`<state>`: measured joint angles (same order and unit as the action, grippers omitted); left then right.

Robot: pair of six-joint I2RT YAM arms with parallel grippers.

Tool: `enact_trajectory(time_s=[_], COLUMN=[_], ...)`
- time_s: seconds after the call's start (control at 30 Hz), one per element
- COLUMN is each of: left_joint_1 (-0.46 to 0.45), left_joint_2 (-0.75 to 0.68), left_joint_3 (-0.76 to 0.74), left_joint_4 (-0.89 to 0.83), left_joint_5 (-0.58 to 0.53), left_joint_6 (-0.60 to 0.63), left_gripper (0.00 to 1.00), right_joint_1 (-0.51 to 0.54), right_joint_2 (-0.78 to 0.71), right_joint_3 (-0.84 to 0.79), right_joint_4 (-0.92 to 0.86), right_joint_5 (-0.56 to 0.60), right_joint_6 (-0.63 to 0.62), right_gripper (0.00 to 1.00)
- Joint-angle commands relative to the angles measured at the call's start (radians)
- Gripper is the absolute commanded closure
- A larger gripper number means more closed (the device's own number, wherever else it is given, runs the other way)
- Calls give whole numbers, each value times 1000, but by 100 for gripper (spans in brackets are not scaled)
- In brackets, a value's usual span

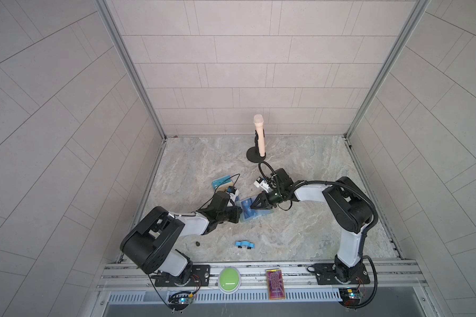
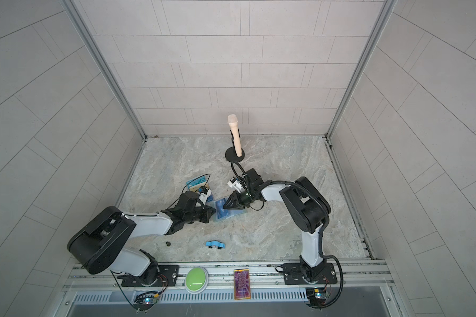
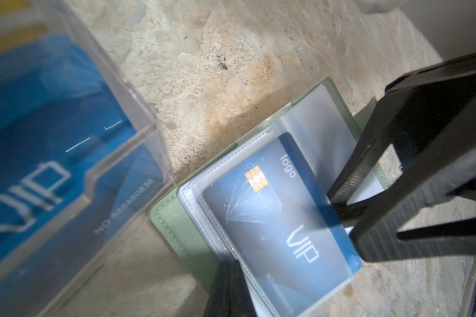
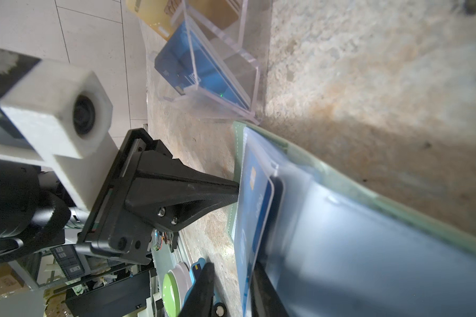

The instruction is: Take the credit cards out of the card holder

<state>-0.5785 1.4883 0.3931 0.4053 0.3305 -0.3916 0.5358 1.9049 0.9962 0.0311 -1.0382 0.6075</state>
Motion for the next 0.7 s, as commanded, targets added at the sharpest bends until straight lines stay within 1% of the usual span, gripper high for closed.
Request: enact_trajectory(time_s=[0.0, 0.4, 0.67], left_joint_1=[-12, -12, -12], left_joint_2=[39, 37, 38], left_joint_3=[-7, -4, -3], left_joint_4=[-111, -114, -115], left_joint_5=[-22, -24, -24], left_joint_6=[17, 17, 18], left_gripper=[100, 100, 100], right_joint_1=[7, 43, 43], right_joint_2=[-2, 62, 79], right_joint_3=[0, 44, 35], right_joint_4=[53, 34, 97], right_joint_5=[-33, -10, -14], right_joint_6=[19, 18, 55], right_gripper=[74, 74, 67])
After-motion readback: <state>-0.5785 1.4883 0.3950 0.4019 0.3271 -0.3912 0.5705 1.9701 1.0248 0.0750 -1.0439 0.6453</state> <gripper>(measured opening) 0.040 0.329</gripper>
